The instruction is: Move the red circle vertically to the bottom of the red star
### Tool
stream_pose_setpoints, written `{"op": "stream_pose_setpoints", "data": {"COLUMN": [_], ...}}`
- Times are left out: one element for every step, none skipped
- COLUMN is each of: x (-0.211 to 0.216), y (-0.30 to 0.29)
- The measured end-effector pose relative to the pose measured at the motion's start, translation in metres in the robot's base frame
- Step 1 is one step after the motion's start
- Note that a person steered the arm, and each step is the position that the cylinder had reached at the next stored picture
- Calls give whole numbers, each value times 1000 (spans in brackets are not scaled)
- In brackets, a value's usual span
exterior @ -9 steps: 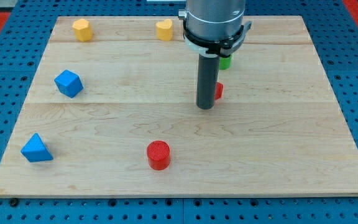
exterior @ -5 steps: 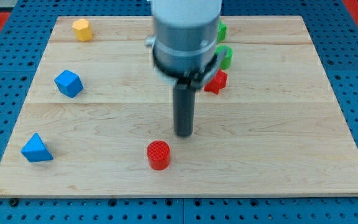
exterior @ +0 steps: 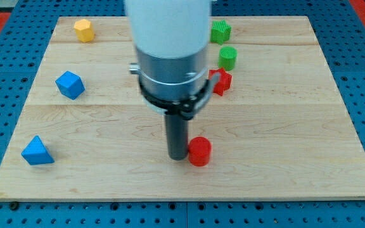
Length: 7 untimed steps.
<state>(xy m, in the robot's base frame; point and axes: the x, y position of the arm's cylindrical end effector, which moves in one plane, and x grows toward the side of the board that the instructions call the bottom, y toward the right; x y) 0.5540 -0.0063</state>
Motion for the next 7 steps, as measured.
{"op": "stream_pose_setpoints", "data": {"x": [17,13,12,19,1,-28,-49], "y": [1,42,82,98,93,87,87]}}
